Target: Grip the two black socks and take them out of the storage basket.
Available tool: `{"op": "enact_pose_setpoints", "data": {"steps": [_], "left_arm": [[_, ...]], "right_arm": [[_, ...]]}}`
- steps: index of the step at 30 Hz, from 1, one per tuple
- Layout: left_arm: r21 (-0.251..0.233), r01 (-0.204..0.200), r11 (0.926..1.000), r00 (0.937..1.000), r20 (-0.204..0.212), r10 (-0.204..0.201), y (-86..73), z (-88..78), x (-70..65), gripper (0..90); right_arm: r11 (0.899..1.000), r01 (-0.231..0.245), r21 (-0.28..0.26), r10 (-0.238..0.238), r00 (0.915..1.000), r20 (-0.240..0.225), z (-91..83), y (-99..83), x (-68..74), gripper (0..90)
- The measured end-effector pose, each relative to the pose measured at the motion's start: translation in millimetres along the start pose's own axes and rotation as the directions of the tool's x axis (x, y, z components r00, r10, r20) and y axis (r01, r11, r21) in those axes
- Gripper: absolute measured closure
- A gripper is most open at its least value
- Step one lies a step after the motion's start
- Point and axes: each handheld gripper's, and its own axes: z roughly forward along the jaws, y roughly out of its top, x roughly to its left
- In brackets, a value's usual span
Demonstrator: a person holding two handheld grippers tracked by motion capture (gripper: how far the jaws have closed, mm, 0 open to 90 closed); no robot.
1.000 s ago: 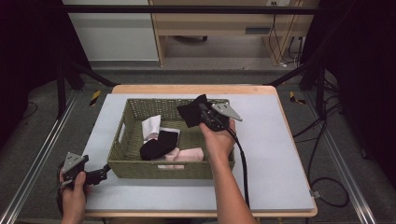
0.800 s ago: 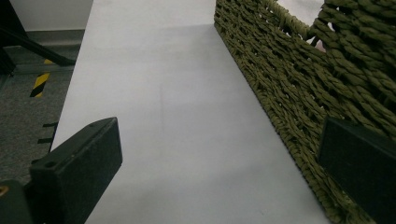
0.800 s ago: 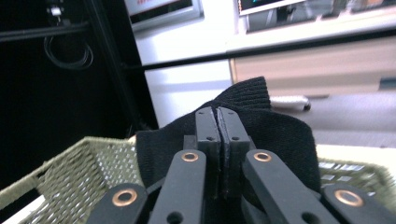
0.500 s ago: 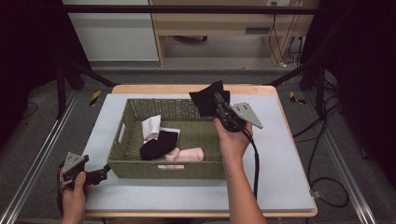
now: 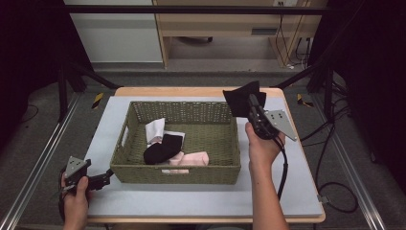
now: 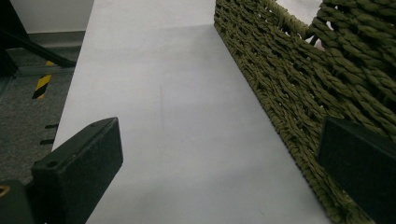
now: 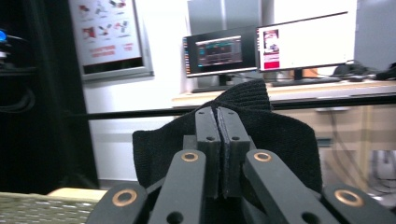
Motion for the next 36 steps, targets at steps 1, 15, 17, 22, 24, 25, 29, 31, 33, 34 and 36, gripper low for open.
{"op": "enact_pose_setpoints", "data": {"steps": [1, 15, 17, 22, 24, 25, 29, 31, 33, 34, 36], "left_arm": [[0.0, -0.001, 1.0, 1.0, 0.0, 0.001, 0.0, 0.0, -0.1, 0.4], [0.0, -0.011, 0.9999, 0.9999, -0.006, 0.011, -0.1, -0.2, -1.1, 0.8], [-0.001, -0.01, 0.9999, 0.9999, -0.007, 0.01, -0.1, -0.3, -1.1, 0.8], [0.0, -0.009, 1.0, 0.9999, -0.008, 0.009, -0.1, -0.2, -1.1, 0.8], [0.0, -0.01, 1.0, 0.9999, -0.009, 0.01, -0.1, -0.1, -1.1, 0.8], [0.0, -0.011, 0.9999, 0.9999, -0.009, 0.011, -0.1, -0.1, -1.2, 0.7], [-0.002, -0.011, 0.9999, 0.9999, -0.009, 0.011, -0.2, -0.4, -1.2, 0.7], [-0.001, -0.013, 0.9999, 0.9999, -0.009, 0.013, -0.2, -0.3, -1.2, 0.8], [-0.001, -0.013, 0.9999, 0.9999, -0.01, 0.013, -0.2, -0.2, -1.4, 0.7], [-0.001, -0.013, 0.9999, 0.9999, -0.01, 0.013, -0.1, -0.2, -1.4, 0.8], [0.0, -0.012, 0.9999, 0.9999, -0.01, 0.012, -0.1, -0.1, -1.3, 0.8]], "right_arm": [[1.0, 0.003, -0.002, -0.003, 0.9999, 0.015, -2.5, -0.7, -5.6, 88.7], [0.992, -0.054, 0.118, 0.029, 0.9788, 0.203, -36.6, -50.4, -77.2, 88.7], [0.988, -0.068, 0.137, 0.036, 0.9737, 0.225, -41.3, -58.2, -83.8, 88.6], [0.978, -0.088, 0.19, 0.035, 0.9629, 0.268, -52.4, -73.8, -98.1, 88.6], [0.971, -0.093, 0.222, 0.029, 0.9611, 0.275, -55.8, -78.2, -101.7, 88.3], [0.968, -0.094, 0.231, 0.028, 0.9615, 0.273, -56.5, -79.7, -102.5, 87.8], [0.961, -0.134, 0.241, 0.066, 0.9597, 0.273, -56.7, -79.5, -99.9, 65.9], [0.963, -0.15, 0.224, 0.088, 0.9611, 0.262, -53.3, -73.5, -95.2, 61.1], [0.966, -0.14, 0.215, 0.086, 0.9667, 0.241, -46.8, -60.8, -84.9, 55.2], [0.968, -0.142, 0.208, 0.093, 0.969, 0.229, -43.4, -53.9, -78.5, 54.2], [0.972, -0.145, 0.185, 0.108, 0.9742, 0.198, -37.0, -41.7, -65.7, 52.6]]}}
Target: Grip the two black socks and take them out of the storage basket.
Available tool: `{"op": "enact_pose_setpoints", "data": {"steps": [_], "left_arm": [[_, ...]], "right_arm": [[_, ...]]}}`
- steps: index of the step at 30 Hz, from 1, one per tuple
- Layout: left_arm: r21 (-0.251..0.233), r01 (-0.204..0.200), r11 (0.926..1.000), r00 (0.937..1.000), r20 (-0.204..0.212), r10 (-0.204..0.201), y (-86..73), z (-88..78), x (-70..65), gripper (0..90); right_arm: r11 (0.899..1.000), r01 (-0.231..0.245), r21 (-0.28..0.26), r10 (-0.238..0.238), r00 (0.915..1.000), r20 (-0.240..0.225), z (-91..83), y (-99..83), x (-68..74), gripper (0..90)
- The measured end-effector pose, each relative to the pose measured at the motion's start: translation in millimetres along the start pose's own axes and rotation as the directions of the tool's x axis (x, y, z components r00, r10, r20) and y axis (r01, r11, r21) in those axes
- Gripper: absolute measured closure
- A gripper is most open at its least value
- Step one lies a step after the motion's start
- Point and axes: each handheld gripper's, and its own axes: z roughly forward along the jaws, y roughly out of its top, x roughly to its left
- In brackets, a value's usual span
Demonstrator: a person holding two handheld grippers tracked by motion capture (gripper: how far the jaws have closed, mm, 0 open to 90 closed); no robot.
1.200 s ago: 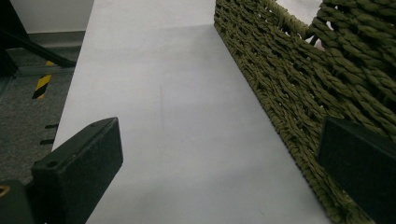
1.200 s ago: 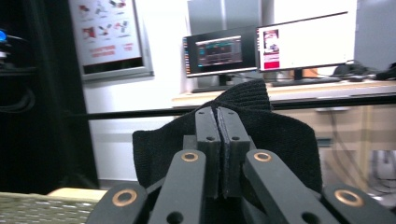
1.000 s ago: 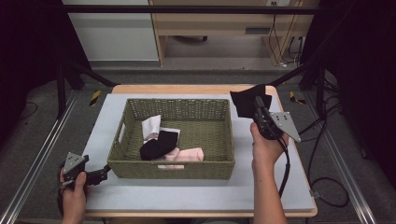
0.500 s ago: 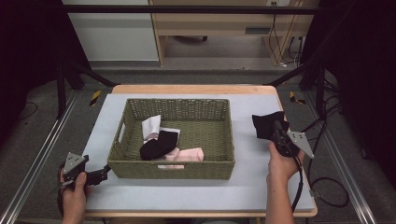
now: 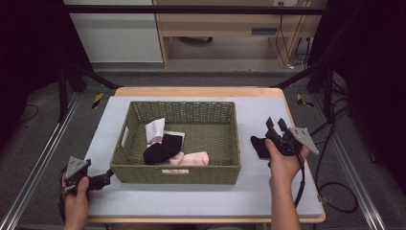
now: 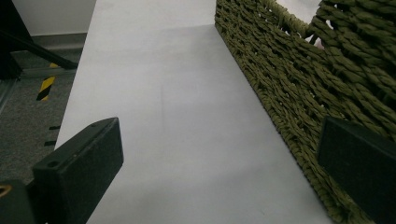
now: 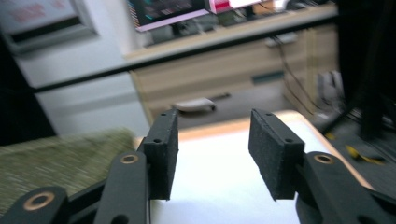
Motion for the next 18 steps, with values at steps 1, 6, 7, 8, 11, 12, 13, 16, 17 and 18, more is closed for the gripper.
{"op": "enact_pose_setpoints", "data": {"steps": [1, 6, 7, 8, 11, 12, 13, 16, 17, 18], "left_arm": [[0.0, 0.0, 1.0, 1.0, 0.0, 0.0, 0.0, 0.1, 0.0, 0.7], [-0.001, 0.001, 1.0, 1.0, 0.001, -0.001, 0.0, -0.1, 0.1, 0.7], [-0.001, 0.001, 1.0, 1.0, 0.002, -0.001, 0.0, -0.2, 0.3, 0.7], [-0.002, 0.001, 1.0, 1.0, 0.002, -0.001, 0.0, -0.2, 0.3, 0.7], [-0.002, 0.0, 1.0, 1.0, 0.002, 0.0, 0.0, -0.1, 0.0, 0.7], [-0.002, -0.001, 1.0, 1.0, 0.002, 0.001, 0.0, -0.1, -0.1, 0.7], [-0.001, -0.002, 1.0, 1.0, 0.002, 0.002, 0.0, 0.0, -0.1, 0.7], [0.003, -0.004, 1.0, 1.0, 0.003, 0.004, 0.2, 0.3, 0.0, 0.7], [0.003, -0.005, 1.0, 1.0, 0.002, 0.005, 0.2, 0.3, -0.1, 0.7], [0.002, -0.006, 1.0, 1.0, 0.001, 0.006, 0.2, 0.4, -0.3, 0.7]], "right_arm": [[1.0, -0.001, -0.009, 0.0, 0.9997, -0.024, 1.1, 7.7, 12.3, 51.7], [0.999, 0.02, -0.033, -0.024, 0.9924, -0.121, 6.5, 25.8, 59.8, 49.7], [0.999, 0.025, -0.032, -0.03, 0.9901, -0.137, 8.4, 27.1, 69.5, 49.1], [0.999, 0.038, -0.03, -0.042, 0.9872, -0.154, 11.2, 27.6, 80.9, 48.1], [0.998, 0.062, -0.018, -0.064, 0.9804, -0.186, 19.5, 25.7, 103.8, 46.8], [0.997, 0.07, -0.014, -0.071, 0.9785, -0.193, 22.3, 24.3, 111.6, 46.7], [0.997, 0.078, -0.012, -0.079, 0.9761, -0.202, 25.3, 22.6, 119.3, 46.6], [0.995, 0.096, 0.005, -0.092, 0.9652, -0.245, 33.7, 15.1, 142.1, 46.5], [0.995, 0.101, 0.021, -0.091, 0.958, -0.272, 37.1, 10.9, 151.8, 46.5], [0.994, 0.108, 0.032, -0.095, 0.9531, -0.288, 39.3, 8.1, 157.0, 46.5]]}}
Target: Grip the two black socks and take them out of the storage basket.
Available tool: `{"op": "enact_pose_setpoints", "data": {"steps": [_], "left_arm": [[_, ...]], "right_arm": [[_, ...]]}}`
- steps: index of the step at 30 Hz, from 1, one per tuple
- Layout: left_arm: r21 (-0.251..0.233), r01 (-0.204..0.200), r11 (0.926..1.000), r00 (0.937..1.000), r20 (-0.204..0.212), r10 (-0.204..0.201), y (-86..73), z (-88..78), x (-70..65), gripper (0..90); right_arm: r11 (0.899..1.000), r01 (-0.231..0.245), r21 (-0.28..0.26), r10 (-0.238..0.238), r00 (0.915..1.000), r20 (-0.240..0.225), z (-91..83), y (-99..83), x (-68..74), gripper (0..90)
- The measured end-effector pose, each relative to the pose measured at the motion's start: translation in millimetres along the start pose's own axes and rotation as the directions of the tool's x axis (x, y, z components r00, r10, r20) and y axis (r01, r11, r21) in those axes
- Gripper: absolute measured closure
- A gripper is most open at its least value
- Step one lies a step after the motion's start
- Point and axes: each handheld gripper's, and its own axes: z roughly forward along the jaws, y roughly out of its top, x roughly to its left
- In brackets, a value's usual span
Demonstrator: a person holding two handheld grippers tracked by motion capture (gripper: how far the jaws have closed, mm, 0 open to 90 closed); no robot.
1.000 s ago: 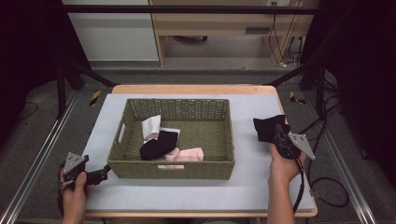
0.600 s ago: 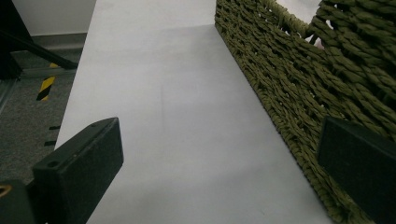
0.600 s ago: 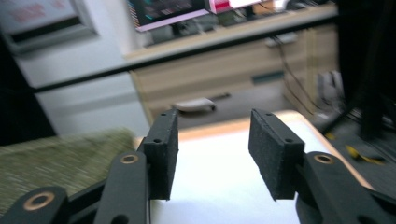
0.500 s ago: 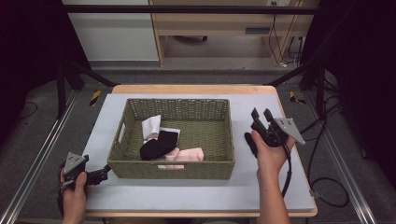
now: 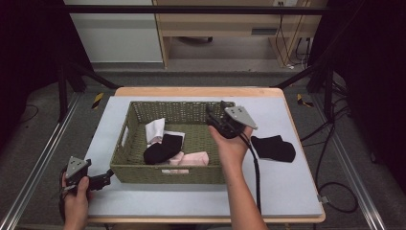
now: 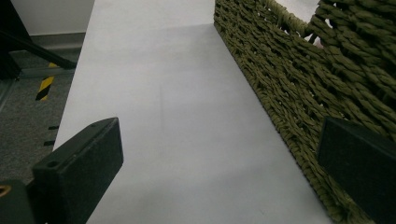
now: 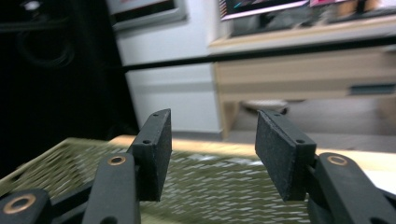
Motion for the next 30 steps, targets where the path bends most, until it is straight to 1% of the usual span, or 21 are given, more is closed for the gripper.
{"op": "enact_pose_setpoints", "data": {"steps": [2, 4, 5, 7, 9, 11, 13, 14, 15, 16, 17, 18, 20, 22, 23, 24, 25, 26, 28, 29, 30], "left_arm": [[-0.002, -0.003, 1.0, 1.0, -0.002, 0.003, 0.0, 0.0, -0.4, 0.7], [-0.003, -0.004, 1.0, 1.0, -0.002, 0.004, -0.1, -0.1, -0.7, 0.7], [-0.004, -0.003, 1.0, 1.0, -0.003, 0.003, -0.1, -0.3, -0.8, 0.7], [-0.005, -0.003, 1.0, 1.0, -0.003, 0.003, -0.2, -0.5, -0.7, 0.7], [-0.005, 0.0, 1.0, 1.0, -0.002, 0.0, -0.2, -0.3, -0.6, 0.7], [-0.003, 0.0, 1.0, 1.0, -0.001, 0.0, -0.1, -0.1, -0.3, 0.7], [-0.001, -0.002, 1.0, 1.0, 0.001, 0.002, 0.0, 0.1, -0.3, 0.7], [0.0, -0.003, 1.0, 1.0, 0.0, 0.003, 0.0, 0.1, -0.3, 0.7], [0.0, -0.005, 1.0, 1.0, -0.001, 0.005, 0.0, 0.1, -0.4, 0.7], [0.0, -0.005, 1.0, 1.0, -0.001, 0.005, 0.0, 0.1, -0.6, 0.7], [0.0, -0.005, 1.0, 1.0, -0.001, 0.005, 0.0, 0.1, -0.7, 0.7], [0.0, -0.006, 1.0, 1.0, -0.001, 0.006, 0.0, 0.1, -0.7, 0.7], [0.001, -0.005, 1.0, 1.0, -0.002, 0.005, -0.1, 0.0, -0.9, 0.7], [0.001, -0.009, 1.0, 1.0, -0.004, 0.009, 0.0, -0.1, -1.1, 0.7], [0.002, -0.01, 1.0, 0.9999, -0.003, 0.01, 0.0, -0.1, -1.2, 0.7], [0.001, -0.011, 0.9999, 0.9999, -0.004, 0.011, 0.0, 0.0, -1.3, 0.7], [0.001, -0.01, 0.9999, 0.9999, -0.005, 0.01, -0.1, -0.1, -1.4, 0.7], [0.0, -0.01, 0.9999, 0.9999, -0.005, 0.01, -0.1, -0.1, -1.5, 0.7], [-0.001, -0.012, 0.9999, 0.9999, -0.006, 0.012, -0.1, -0.4, -1.2, 0.7], [-0.001, -0.012, 0.9999, 0.9999, -0.006, 0.012, -0.1, -0.4, -1.1, 0.8], [-0.001, -0.012, 0.9999, 0.9999, -0.005, 0.012, -0.1, -0.4, -1.0, 0.7]], "right_arm": [[0.999, 0.002, 0.044, 0.0, 0.9989, -0.047, 11.0, -7.9, 13.9, 46.5], [0.997, 0.005, 0.081, 0.001, 0.9976, -0.07, 19.1, -14.7, 23.4, 46.5], [0.994, 0.003, 0.108, 0.007, 0.996, -0.089, 24.8, -19.1, 29.2, 46.6], [0.99, -0.008, 0.139, 0.024, 0.9935, -0.111, 31.4, -24.5, 36.3, 46.6], [0.983, -0.019, 0.183, 0.043, 0.9903, -0.132, 37.1, -29.3, 44.3, 47.5], [0.97, -0.002, 0.244, 0.045, 0.984, -0.172, 40.3, -32.1, 52.8, 52.0], [0.953, -0.022, 0.302, 0.096, 0.9679, -0.232, 42.1, -34.1, 58.7, 53.5], [0.936, -0.033, 0.35, 0.13, 0.9573, -0.258, 43.1, -36.0, 61.9, 55.9], [0.929, -0.013, 0.37, 0.121, 0.9558, -0.268, 43.6, -37.3, 63.1, 57.6], [0.923, 0.023, 0.385, 0.094, 0.9547, -0.282, 44.1, -38.5, 64.5, 60.2], [0.912, 0.036, 0.408, 0.095, 0.9507, -0.295, 44.5, -39.3, 66.4, 62.6], [0.907, 0.035, 0.42, 0.105, 0.946, -0.307, 44.9, -39.7, 67.8, 63.9], [0.897, 0.055, 0.44, 0.104, 0.9388, -0.329, 45.6, -40.7, 71.0, 65.4], [0.884, 0.11, 0.454, 0.067, 0.9319, -0.356, 46.5, -43.6, 75.3, 65.7], [0.874, 0.127, 0.47, 0.061, 0.9286, -0.366, 46.8, -44.9, 77.8, 65.7], [0.865, 0.144, 0.48, 0.053, 0.9258, -0.374, 47.4, -46.2, 79.1, 65.6], [0.85, 0.171, 0.498, 0.04, 0.9225, -0.384, 48.6, -48.7, 81.4, 65.1], [0.842, 0.187, 0.506, 0.03, 0.9201, -0.391, 49.2, -49.8, 82.2, 64.5], [0.829, 0.201, 0.522, 0.033, 0.9139, -0.405, 50.6, -51.8, 84.9, 62.6], [0.82, 0.203, 0.535, 0.042, 0.9108, -0.411, 51.8, -53.6, 86.6, 60.2], [0.809, 0.212, 0.548, 0.04, 0.9104, -0.412, 52.5, -54.8, 87.6, 59.4]]}}
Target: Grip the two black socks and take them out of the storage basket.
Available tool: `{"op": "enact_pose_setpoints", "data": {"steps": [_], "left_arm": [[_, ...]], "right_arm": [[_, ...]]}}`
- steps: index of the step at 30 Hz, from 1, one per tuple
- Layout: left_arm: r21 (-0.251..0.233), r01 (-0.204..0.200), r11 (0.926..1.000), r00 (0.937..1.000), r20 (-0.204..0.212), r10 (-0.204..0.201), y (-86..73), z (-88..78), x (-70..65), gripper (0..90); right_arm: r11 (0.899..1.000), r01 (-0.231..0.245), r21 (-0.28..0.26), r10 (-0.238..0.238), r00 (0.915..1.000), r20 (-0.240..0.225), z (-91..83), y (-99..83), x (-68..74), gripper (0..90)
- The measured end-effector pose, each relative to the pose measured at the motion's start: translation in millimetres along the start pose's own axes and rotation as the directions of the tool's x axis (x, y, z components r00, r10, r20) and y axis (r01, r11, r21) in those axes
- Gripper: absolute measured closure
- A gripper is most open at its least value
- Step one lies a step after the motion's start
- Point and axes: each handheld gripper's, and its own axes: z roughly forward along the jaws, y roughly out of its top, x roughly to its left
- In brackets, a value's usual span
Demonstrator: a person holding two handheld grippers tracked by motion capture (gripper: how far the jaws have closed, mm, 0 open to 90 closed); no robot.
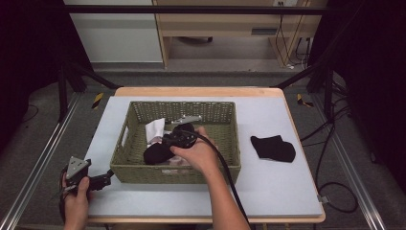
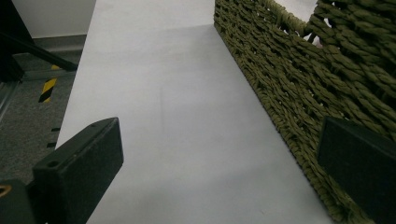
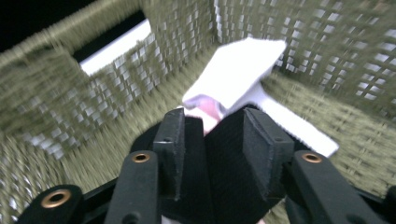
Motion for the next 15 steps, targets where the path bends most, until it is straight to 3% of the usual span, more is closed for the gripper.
{"op": "enact_pose_setpoints", "data": {"steps": [3, 7, 10, 11, 13, 15], "left_arm": [[0.003, 0.0, 1.0, 1.0, 0.0, 0.0, 0.1, -0.1, 0.0, 0.7], [0.001, 0.004, 1.0, 1.0, 0.0, -0.004, 0.0, -0.2, 0.0, 0.7], [0.001, 0.003, 1.0, 1.0, 0.001, -0.003, 0.0, -0.1, 0.2, 0.7], [0.002, 0.003, 1.0, 1.0, 0.001, -0.003, 0.0, -0.1, 0.2, 0.7], [0.002, 0.003, 1.0, 1.0, 0.002, -0.003, 0.0, 0.0, 0.3, 0.7], [0.001, 0.006, 1.0, 1.0, 0.004, -0.006, 0.0, 0.1, 0.3, 0.7]], "right_arm": [[0.996, 0.05, 0.072, -0.051, 0.9986, 0.015, 8.5, -2.5, 2.2, 57.6], [0.982, 0.087, 0.169, -0.09, 0.9959, 0.007, 18.2, -5.4, 5.3, 58.8], [0.966, 0.11, 0.233, -0.116, 0.9932, 0.011, 22.6, -7.3, 8.1, 71.9], [0.957, 0.13, 0.261, -0.133, 0.9911, -0.004, 23.1, -7.8, 8.9, 78.1], [0.95, 0.143, 0.279, -0.145, 0.9893, -0.013, 22.1, -6.6, 8.8, 87.0], [0.95, 0.138, 0.281, -0.138, 0.9903, -0.019, 20.1, -5.2, 8.1, 87.9]]}}
